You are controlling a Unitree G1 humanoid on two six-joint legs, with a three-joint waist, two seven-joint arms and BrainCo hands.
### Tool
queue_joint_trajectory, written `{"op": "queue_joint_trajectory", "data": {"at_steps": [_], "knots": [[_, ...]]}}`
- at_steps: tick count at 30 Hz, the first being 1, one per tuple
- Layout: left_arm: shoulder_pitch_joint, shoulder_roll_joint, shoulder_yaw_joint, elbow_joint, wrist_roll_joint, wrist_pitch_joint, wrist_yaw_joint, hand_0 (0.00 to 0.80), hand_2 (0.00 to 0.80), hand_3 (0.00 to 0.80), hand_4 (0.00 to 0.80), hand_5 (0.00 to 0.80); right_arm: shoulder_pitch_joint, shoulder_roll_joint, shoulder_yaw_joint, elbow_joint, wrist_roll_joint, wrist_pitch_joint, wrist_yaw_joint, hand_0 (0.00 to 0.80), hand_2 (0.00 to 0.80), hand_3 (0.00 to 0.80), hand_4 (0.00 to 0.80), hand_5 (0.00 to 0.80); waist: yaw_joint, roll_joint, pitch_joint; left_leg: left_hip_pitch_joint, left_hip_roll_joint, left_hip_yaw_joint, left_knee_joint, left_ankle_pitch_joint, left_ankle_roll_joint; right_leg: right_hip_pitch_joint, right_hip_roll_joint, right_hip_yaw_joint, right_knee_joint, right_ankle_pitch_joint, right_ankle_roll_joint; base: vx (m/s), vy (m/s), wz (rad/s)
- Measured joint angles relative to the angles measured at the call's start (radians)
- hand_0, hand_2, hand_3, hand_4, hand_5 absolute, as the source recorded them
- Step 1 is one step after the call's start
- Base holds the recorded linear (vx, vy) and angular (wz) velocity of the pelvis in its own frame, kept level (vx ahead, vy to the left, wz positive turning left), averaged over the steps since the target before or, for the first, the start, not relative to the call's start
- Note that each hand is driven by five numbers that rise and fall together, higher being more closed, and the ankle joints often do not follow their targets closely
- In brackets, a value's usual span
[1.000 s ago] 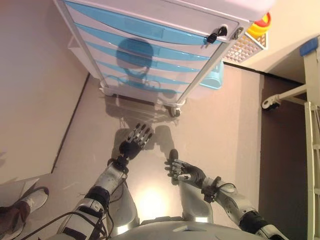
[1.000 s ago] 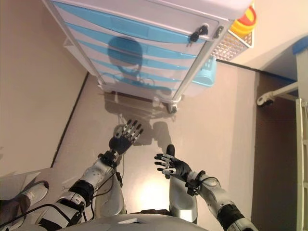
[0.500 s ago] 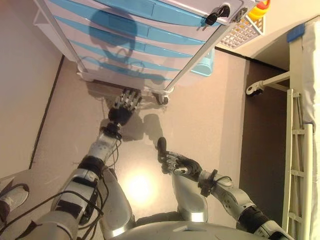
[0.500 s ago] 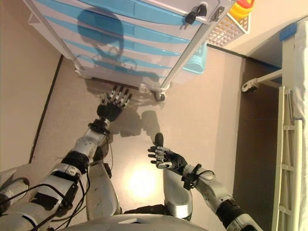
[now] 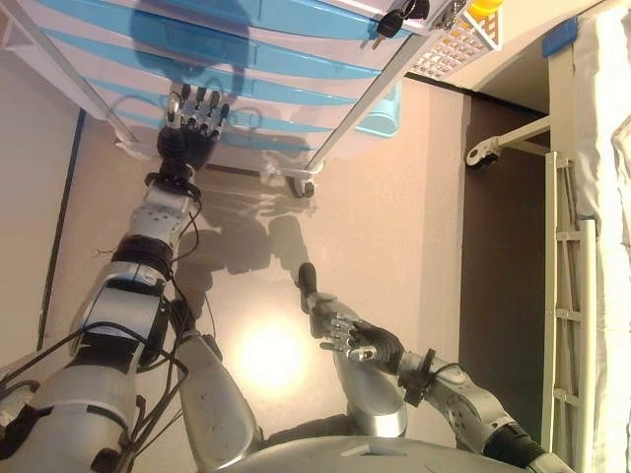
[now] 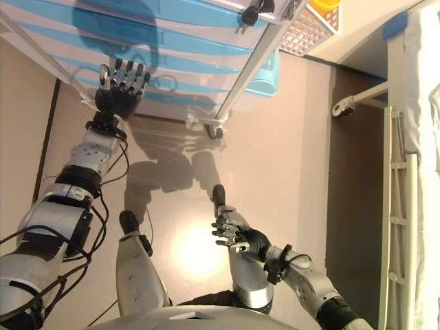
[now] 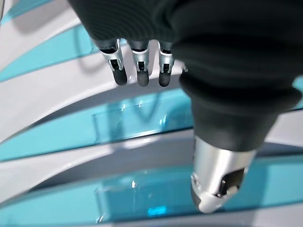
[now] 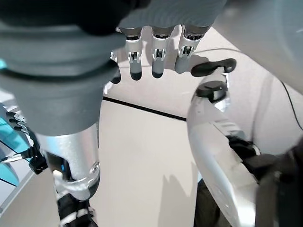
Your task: Open the drawer and pick up the medicine
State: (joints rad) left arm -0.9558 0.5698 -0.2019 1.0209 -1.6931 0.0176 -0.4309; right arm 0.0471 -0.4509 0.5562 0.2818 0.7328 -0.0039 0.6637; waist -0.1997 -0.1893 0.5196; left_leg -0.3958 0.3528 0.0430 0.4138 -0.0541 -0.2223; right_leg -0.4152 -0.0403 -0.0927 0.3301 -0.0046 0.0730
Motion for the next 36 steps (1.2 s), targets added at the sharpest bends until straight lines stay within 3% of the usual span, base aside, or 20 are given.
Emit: {"op": "queue_joint_trajectory", "data": {"at_steps": [12, 13, 14, 22, 26, 36], "knots": [[-0.07, 0.024, -0.047, 0.023, -0.006, -0.046, 0.057, 0.0, 0.0, 0.0, 0.0, 0.0, 0.038, -0.008, 0.011, 0.01, 0.005, -0.111, 0.052, 0.0, 0.0, 0.0, 0.0, 0.0, -0.02, -0.002, -0.001, -0.039, 0.006, -0.003, 0.0, 0.001, 0.006, -0.026, 0.008, 0.001, -0.017, 0.001, 0.0, 0.001, -0.031, 0.0], [-0.07, 0.024, -0.047, 0.021, -0.006, -0.052, 0.056, 0.477, 0.477, 0.477, 0.477, 0.477, 0.038, -0.008, 0.012, 0.016, 0.005, -0.119, 0.061, 0.0, 0.0, 0.0, 0.0, 0.0, -0.018, -0.002, -0.001, -0.041, 0.01, -0.003, -0.001, 0.002, 0.004, -0.025, 0.011, 0.0, -0.019, 0.002, -0.002, 0.005, -0.045, 0.0], [-0.07, 0.023, -0.048, 0.017, -0.007, -0.061, 0.056, 0.8, 0.8, 0.8, 0.8, 0.8, 0.038, -0.008, 0.012, 0.022, 0.005, -0.127, 0.066, 0.0, 0.0, 0.0, 0.0, 0.0, -0.018, -0.002, -0.001, -0.043, 0.014, -0.004, -0.001, 0.002, 0.004, -0.025, 0.014, -0.003, -0.02, 0.006, -0.008, 0.0, -0.041, 0.02], [-0.06, 0.0, -0.044, -0.001, -0.044, -0.088, 0.076, 0.8, 0.8, 0.8, 0.8, 0.8, 0.038, -0.003, 0.027, 0.027, 0.005, -0.142, 0.068, 0.0, 0.0, 0.0, 0.0, 0.0, -0.026, -0.002, -0.001, -0.037, 0.016, -0.019, -0.021, 0.011, -0.009, -0.008, 0.018, -0.021, -0.033, 0.009, -0.012, 0.01, -0.017, 0.04], [0.019, -0.016, -0.034, -0.046, -0.044, -0.083, 0.071, 0.8, 0.8, 0.8, 0.8, 0.8, 0.04, -0.003, 0.036, 0.027, 0.004, -0.132, 0.067, 0.0, 0.0, 0.0, 0.0, 0.0, -0.021, -0.002, -0.001, 0.012, 0.018, -0.015, -0.042, 0.012, -0.01, 0.035, 0.017, -0.035, -0.034, 0.006, -0.008, 0.015, 0.02, 0.08], [0.194, -0.091, -0.029, -0.132, -0.043, -0.038, -0.077, 0.8, 0.8, 0.8, 0.8, 0.8, 0.054, 0.003, 0.044, 0.0, -0.007, -0.093, 0.032, 0.0, 0.0, 0.0, 0.0, 0.0, 0.046, -0.002, -0.001, 0.015, 0.008, -0.02, -0.076, 0.048, 0.009, 0.057, 0.008, -0.05, -0.035, -0.016, -0.008, -0.003, 0.039, 0.14]]}}
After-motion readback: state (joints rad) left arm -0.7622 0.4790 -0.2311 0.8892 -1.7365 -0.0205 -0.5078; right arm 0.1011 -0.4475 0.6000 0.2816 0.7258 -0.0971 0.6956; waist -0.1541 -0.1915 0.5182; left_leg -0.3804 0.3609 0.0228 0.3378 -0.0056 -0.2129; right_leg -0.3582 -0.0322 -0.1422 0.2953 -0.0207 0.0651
